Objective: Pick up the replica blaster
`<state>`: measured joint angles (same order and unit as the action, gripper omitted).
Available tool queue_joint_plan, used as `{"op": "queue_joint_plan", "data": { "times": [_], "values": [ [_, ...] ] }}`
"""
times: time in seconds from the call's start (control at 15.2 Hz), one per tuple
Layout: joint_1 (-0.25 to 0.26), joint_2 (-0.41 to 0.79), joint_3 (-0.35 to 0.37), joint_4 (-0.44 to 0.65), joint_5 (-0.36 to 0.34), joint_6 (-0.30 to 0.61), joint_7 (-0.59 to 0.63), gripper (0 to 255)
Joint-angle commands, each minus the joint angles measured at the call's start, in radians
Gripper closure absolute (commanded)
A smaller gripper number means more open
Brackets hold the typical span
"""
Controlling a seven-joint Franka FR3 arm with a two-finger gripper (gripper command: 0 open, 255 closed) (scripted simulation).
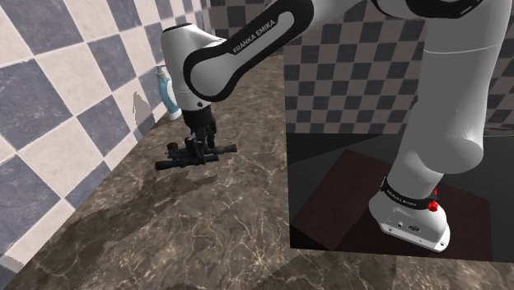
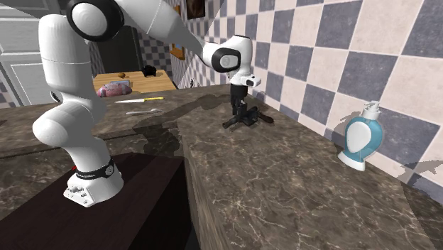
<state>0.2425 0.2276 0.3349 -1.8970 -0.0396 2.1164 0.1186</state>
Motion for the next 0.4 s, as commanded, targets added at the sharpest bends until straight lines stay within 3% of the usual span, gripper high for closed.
{"op": "queue_joint_plan", "data": {
  "times": [0.0, 0.33],
  "values": [
    [-0.001, -0.012, 0.002, 0.013, 0.005, -0.024, -0.001, 255],
    [-0.002, -0.027, 0.003, 0.037, 0.011, -0.063, -0.004, 255]
  ]
}}
